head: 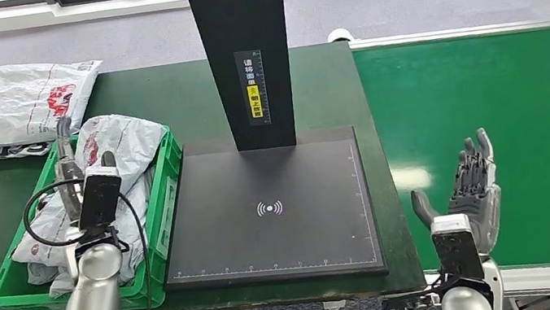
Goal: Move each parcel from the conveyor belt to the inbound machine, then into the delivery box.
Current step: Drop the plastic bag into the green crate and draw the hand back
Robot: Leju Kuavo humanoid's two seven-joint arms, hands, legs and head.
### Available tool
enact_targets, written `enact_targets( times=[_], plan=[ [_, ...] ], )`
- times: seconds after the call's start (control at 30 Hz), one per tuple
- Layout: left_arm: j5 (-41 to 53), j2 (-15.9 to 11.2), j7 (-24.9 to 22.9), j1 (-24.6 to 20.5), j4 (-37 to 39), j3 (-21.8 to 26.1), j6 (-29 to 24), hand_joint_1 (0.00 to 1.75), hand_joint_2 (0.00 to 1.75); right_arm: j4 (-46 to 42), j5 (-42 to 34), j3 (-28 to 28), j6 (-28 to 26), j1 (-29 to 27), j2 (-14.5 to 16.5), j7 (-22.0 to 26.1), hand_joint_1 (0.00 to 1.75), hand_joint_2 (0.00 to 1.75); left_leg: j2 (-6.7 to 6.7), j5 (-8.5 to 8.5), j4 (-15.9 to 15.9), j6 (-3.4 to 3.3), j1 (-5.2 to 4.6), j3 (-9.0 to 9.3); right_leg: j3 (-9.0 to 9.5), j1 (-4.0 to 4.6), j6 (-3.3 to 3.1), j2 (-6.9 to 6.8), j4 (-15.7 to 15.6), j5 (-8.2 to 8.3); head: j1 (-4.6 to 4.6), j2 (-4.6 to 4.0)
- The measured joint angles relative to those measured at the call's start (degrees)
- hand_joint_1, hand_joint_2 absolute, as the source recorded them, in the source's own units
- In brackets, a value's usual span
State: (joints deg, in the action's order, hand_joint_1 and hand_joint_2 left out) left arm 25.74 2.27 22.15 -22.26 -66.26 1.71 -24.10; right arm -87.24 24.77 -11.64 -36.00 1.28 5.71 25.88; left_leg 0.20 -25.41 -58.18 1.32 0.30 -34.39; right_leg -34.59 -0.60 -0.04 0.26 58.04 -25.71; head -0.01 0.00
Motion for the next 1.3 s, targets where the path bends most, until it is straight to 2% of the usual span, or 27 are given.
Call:
enact_targets(
  times=[0.1, 0.23, 0.47, 0.6, 0.8, 0.93, 1.07, 1.3],
  plan=[
    [-6.1, 2.4, 2.5, -1.5, 2.6, -5.2, 4.5, 0.0, 0.0, 3.4, -1.0, -0.2, 1.5, 4.1, 0.2, -0.1, 0.0, 1.75, -0.09, 0.06, 0.0, -0.09, -0.03, -0.03, 0.04, -0.04, 0.04, -0.11, 0.0, 0.05, 0.0, 0.0],
    [-8.6, 4.9, 3.7, -2.6, 5.5, -10.3, 4.9, 0.0, 0.0, 6.8, -1.6, -0.6, 1.7, 7.1, 0.6, -0.1, 0.0, 1.75, -0.13, 0.07, 0.0, -0.11, -0.08, -0.05, 0.05, -0.07, 0.09, -0.12, 0.0, 0.08, 0.01, 0.0],
    [-10.3, 5.8, 4.1, -3.8, 8.1, -13.3, 5.1, 0.0, 0.0, 9.3, -2.1, -1.1, 1.5, 8.6, 0.7, 0.4, 0.0, 1.75, -0.12, 0.08, 0.0, -0.1, -0.09, -0.06, -0.01, -0.03, 0.07, -0.11, 0.0, 0.07, 0.01, 0.0],
    [-12.7, 7.8, 6.2, -5.1, 10.6, -15.4, 6.2, 0.0, 1.75, 12.3, -4.2, -1.6, 1.1, 10.9, 1.0, 1.8, 0.0, 1.75, -0.15, 0.08, 0.0, -0.1, -0.08, -0.08, -0.01, -0.05, 0.07, -0.11, 0.0, 0.07, 0.01, 0.0],
    [-20.6, 14.1, 12.8, -9.4, 19.9, -19.5, 3.4, 0.0, 1.75, 20.2, -8.8, -3.6, 0.3, 15.6, 3.5, 5.8, 0.0, 1.75, -0.19, 0.14, 0.0, -0.21, -0.1, -0.1, 0.0, -0.22, 0.15, -0.14, 0.0, 0.12, 0.01, 0.0],
    [-26.9, 17.0, 16.3, -11.6, 25.4, -23.8, 0.3, 0.0, 1.75, 24.3, -11.6, -4.4, -0.7, 16.7, 5.3, 10.9, 0.0, 1.75, -0.21, 0.15, 0.0, -0.24, -0.12, -0.12, 0.0, -0.23, 0.16, -0.16, 0.0, 0.12, 0.01, 0.0],
    [-35.5, 18.4, 17.6, -12.5, 29.3, -29.6, -3.0, 0.0, 1.75, 27.6, -13.3, -5.1, -2.0, 16.9, 6.2, 14.0, 0.0, 1.75, -0.23, 0.14, 0.0, -0.24, -0.12, -0.15, -0.03, -0.22, 0.17, -0.16, 0.0, 0.11, 0.01, 0.0],
    [-37.4, 19.0, 17.5, -13.3, 33.5, -36.5, -2.6, 0.0, 1.75, 31.4, -15.6, -5.8, 1.0, 17.4, 6.5, 14.1, 0.0, 1.75, -0.21, 0.14, 0.0, -0.24, -0.12, -0.18, -0.05, -0.22, 0.18, -0.17, 0.0, 0.1, 0.01, 0.0]
  ],
)
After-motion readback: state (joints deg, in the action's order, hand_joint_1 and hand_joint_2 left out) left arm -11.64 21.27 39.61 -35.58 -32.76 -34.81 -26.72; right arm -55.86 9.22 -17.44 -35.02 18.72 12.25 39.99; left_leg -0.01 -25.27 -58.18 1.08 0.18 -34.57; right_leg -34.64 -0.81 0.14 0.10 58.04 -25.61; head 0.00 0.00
